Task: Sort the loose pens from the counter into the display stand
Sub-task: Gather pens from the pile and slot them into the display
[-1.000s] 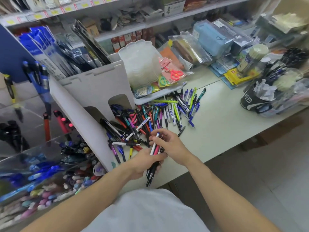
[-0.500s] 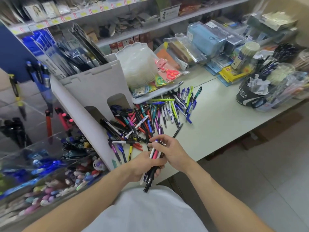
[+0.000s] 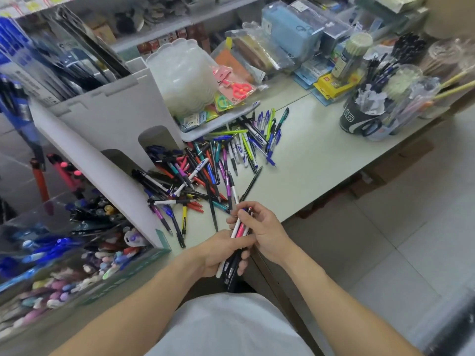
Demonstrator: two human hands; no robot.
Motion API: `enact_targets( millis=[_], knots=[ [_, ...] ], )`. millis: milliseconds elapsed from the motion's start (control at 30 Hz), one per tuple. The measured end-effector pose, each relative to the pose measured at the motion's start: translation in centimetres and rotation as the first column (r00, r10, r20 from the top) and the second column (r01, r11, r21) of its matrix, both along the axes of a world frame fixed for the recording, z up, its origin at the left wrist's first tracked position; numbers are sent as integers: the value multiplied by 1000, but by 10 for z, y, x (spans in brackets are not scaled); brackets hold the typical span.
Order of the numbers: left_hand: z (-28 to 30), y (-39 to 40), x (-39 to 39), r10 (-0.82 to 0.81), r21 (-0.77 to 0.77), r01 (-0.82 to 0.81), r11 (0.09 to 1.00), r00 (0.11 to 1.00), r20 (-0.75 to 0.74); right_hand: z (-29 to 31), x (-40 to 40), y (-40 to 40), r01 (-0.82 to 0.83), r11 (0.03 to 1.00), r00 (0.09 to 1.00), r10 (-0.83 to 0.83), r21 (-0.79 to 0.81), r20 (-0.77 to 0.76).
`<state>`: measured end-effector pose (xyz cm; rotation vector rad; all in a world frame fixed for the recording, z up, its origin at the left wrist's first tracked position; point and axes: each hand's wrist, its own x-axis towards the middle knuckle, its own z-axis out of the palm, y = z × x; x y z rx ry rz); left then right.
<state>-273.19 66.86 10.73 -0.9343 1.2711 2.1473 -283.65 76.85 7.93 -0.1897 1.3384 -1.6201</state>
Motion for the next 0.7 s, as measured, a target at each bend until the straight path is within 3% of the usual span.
enact_targets(
  millis=[167,400,567,700],
  knots=[
    [-6,49,29,-57,106,59,993,998,-21,-2,33,57,67,997,996,-64,40,-55],
    [-30,134,119,-239,196,222,955,968,71,-6,144,157,223,960,971,-234,170,51],
    [-38,197,132,-278,168,272,948,961,11,-11,166,224,438,861,878,-471,259,83],
    [-56,211,106,-219,13,219,976,976,-10,-48,131,268,529,733,788,-611,428,72]
  ],
)
